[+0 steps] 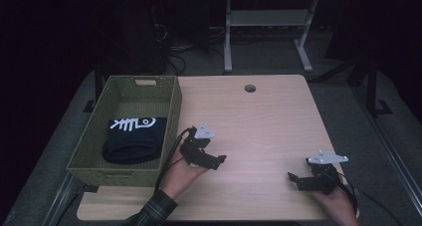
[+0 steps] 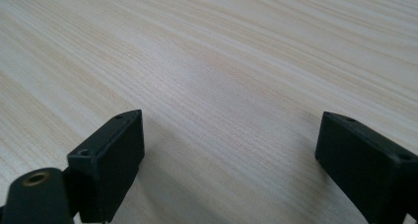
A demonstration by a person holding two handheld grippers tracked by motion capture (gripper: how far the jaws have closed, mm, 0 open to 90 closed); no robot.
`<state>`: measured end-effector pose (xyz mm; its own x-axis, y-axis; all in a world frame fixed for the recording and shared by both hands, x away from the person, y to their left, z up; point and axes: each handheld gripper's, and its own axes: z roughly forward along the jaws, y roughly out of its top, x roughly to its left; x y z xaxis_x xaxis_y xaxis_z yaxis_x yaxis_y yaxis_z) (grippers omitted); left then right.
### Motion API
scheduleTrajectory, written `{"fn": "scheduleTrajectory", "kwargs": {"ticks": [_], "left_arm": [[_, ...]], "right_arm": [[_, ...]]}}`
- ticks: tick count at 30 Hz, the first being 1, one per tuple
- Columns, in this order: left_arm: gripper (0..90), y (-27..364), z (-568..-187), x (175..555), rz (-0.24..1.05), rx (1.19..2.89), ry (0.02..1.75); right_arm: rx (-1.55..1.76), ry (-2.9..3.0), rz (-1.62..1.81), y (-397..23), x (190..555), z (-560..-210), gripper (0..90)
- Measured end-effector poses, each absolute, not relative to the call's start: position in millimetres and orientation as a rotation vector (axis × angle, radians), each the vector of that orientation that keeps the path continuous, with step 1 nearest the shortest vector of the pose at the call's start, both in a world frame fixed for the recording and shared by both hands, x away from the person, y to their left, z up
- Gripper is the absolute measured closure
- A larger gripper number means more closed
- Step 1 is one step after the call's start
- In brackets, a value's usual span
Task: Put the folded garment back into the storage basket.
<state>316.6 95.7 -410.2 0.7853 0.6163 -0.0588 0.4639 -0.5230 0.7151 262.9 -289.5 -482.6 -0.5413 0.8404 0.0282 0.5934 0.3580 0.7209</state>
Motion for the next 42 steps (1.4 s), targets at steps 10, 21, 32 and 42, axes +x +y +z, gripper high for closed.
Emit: {"fn": "scheduleTrajectory", "kwargs": {"ticks": [10,21,32,42], "left_arm": [[13.1,102.7,-439.3,309.1,0.238,2.217,0.797],[12.8,102.5,-464.0,308.6,0.282,2.226,0.800],[12.7,99.0,-476.6,309.8,0.322,2.253,0.768],[12.6,100.3,-478.1,309.4,0.326,2.240,0.760]], "right_arm": [[1.261,2.280,0.992,-289.4,262.9,-482.7,10.9],[1.261,2.280,0.991,-289.4,262.9,-482.7,10.9],[1.259,2.282,0.991,-289.3,262.8,-482.7,10.9],[1.258,2.282,0.991,-289.4,262.9,-482.7,10.8]]}}
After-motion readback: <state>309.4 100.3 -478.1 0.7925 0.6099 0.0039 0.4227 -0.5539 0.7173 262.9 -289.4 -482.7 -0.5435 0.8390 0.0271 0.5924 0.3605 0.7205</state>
